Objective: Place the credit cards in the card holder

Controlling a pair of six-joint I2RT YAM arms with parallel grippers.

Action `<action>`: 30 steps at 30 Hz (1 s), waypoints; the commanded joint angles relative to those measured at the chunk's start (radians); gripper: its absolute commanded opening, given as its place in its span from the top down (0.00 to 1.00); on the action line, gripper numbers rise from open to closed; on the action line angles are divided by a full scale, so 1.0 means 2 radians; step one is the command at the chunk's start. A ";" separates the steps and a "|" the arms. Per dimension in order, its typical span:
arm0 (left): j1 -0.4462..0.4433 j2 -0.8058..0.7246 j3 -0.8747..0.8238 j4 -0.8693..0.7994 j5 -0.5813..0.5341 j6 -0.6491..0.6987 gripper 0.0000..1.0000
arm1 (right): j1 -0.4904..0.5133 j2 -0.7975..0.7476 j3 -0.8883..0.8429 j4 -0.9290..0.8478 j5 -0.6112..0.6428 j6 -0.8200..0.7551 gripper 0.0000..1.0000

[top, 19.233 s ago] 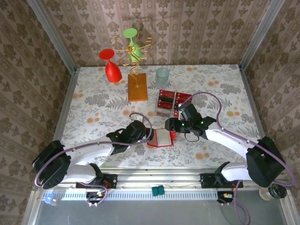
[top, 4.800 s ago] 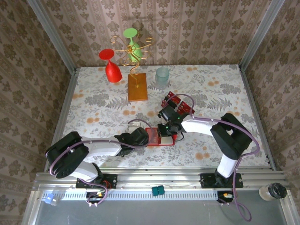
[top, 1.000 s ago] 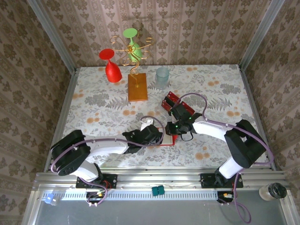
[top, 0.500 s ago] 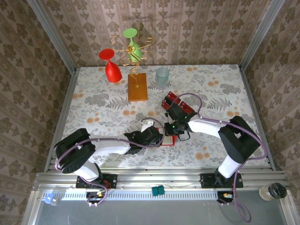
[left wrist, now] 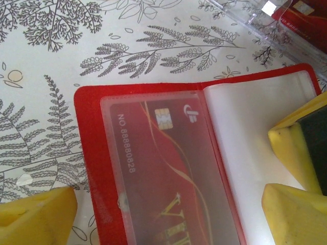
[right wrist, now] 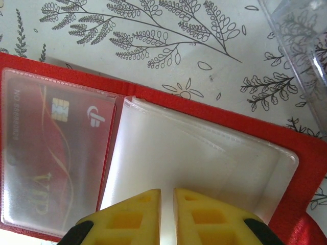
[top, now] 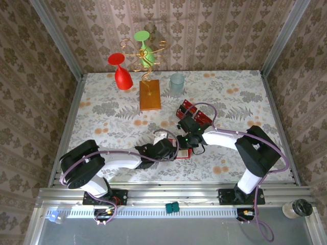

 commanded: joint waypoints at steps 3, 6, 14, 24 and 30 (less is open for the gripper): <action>-0.003 0.013 -0.013 0.022 0.008 0.011 0.05 | 0.004 0.012 0.006 0.000 0.001 0.008 0.84; -0.004 0.021 -0.014 0.021 0.009 0.010 0.06 | 0.004 0.012 0.005 0.002 -0.001 0.009 0.84; -0.005 0.030 -0.025 0.024 0.003 0.002 0.13 | 0.003 0.003 0.005 0.004 -0.005 0.018 0.77; -0.005 0.037 -0.030 0.032 0.005 -0.002 0.19 | -0.009 -0.033 0.001 0.002 0.001 0.029 0.61; -0.005 0.025 -0.031 0.030 0.001 -0.002 0.15 | -0.020 -0.028 -0.003 -0.010 0.015 0.011 0.82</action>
